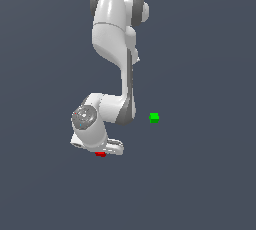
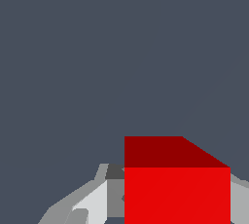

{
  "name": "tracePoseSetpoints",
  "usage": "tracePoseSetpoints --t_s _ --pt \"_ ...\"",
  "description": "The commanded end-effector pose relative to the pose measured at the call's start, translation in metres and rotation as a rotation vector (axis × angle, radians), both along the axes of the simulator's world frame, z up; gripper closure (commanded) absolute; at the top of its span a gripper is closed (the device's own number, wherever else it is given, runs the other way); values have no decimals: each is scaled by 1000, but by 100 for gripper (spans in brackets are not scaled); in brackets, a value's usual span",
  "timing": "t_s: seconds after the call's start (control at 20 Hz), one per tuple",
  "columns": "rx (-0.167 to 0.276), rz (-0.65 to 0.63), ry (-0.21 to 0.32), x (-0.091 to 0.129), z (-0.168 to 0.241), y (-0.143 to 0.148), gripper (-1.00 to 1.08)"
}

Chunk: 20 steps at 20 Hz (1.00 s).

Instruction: Stack the red cube on top of the green cube.

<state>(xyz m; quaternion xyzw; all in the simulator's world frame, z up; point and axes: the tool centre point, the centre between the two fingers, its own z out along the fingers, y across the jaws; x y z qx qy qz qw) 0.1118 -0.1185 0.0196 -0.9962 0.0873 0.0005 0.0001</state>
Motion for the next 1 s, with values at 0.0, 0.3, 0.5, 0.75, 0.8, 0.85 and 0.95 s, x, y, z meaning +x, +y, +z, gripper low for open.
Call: tracePoseSetpoints --t_s 0.0,0.3,0.5,0.75,0.8,0.85,0.95 --pt "0 0 -1 0 0 0 108" --pt "0 0 -1 0 0 0 108" --pt "0 0 0 0 1 0 108" --pt "0 0 0 -1 15 0 108" --pt "0 0 0 -1 20 0 108" --pt "0 0 0 -1 26 0 108" --pt "0 0 -1 -1 40 0 108"
